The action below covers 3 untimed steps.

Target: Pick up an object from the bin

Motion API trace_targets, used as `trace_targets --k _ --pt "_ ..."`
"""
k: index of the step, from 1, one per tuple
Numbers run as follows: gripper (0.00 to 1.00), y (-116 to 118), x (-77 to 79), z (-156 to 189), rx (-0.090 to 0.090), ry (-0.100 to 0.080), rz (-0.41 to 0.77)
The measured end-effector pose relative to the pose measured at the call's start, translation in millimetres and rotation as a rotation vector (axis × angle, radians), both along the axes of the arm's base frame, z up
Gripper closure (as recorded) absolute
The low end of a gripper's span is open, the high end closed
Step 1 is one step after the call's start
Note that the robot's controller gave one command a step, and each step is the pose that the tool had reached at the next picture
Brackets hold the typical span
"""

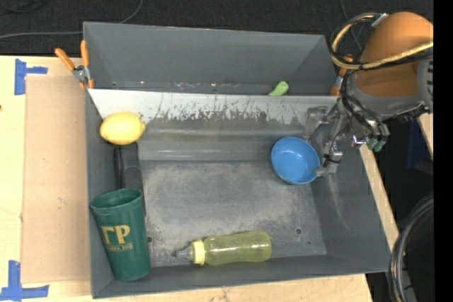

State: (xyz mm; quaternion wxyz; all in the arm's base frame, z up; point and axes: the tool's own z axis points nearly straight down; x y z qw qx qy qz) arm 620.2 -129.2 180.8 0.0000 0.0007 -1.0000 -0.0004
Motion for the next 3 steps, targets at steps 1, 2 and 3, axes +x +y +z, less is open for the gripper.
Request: trace_targets --k 1,2,3 --pt "0.00 27 -13.2 -115 0.003 0.011 -0.222" --pt "0.00 15 -13.8 -51 -0.001 -0.008 -0.136" --pt "0.00 21 -15.9 -82 0.000 0.016 -0.467"
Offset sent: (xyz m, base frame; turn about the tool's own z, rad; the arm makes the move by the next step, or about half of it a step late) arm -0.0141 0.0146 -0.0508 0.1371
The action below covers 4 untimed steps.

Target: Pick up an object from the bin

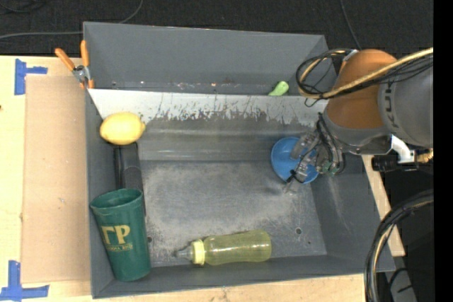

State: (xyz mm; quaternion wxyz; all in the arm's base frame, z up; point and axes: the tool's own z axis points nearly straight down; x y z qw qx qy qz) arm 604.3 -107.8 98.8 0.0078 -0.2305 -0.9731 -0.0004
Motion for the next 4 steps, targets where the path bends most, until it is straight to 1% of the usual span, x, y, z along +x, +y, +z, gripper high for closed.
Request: trace_targets --k 1,2,3,4 --pt "0.00 1 -8.6 -29 -0.003 -0.020 0.172" --pt "1.00 3 -4.8 -29 -0.002 -0.003 -0.086" --pt "1.00 3 -4.7 -29 -0.003 -0.003 -0.085" --pt "1.00 3 -5.8 -13 -0.002 0.001 -0.083"
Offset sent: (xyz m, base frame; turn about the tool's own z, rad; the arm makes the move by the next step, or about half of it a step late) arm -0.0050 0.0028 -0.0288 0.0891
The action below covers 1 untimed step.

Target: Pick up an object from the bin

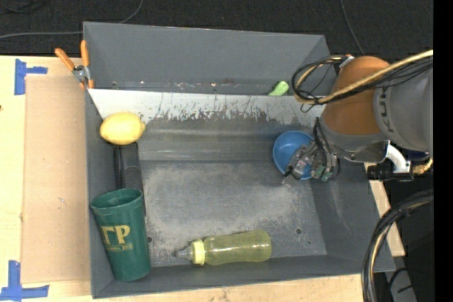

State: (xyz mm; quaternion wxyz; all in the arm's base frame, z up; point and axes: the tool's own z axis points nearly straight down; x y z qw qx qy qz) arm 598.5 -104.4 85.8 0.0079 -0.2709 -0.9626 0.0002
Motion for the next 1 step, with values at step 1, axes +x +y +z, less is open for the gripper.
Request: trace_targets --k 1 --pt "1.00 0.0 -0.8 23.4 0.001 0.002 0.001"
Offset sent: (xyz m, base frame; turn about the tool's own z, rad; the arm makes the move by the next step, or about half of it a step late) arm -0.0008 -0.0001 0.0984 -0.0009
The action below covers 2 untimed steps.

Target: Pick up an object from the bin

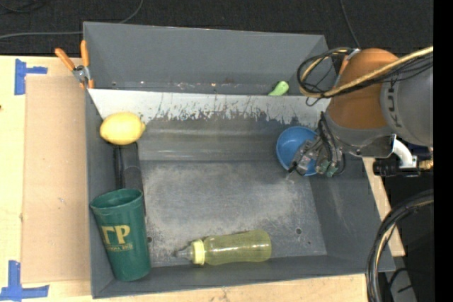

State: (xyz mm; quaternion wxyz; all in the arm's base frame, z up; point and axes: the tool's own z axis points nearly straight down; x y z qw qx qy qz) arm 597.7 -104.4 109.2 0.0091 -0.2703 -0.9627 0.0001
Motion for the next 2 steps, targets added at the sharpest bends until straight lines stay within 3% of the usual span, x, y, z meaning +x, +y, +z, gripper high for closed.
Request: trace_targets --k 1,2 --pt "1.00 0 -1.4 29 0.001 0.006 0.002" --pt "1.00 0 0.1 66 0.001 0.001 0.003"
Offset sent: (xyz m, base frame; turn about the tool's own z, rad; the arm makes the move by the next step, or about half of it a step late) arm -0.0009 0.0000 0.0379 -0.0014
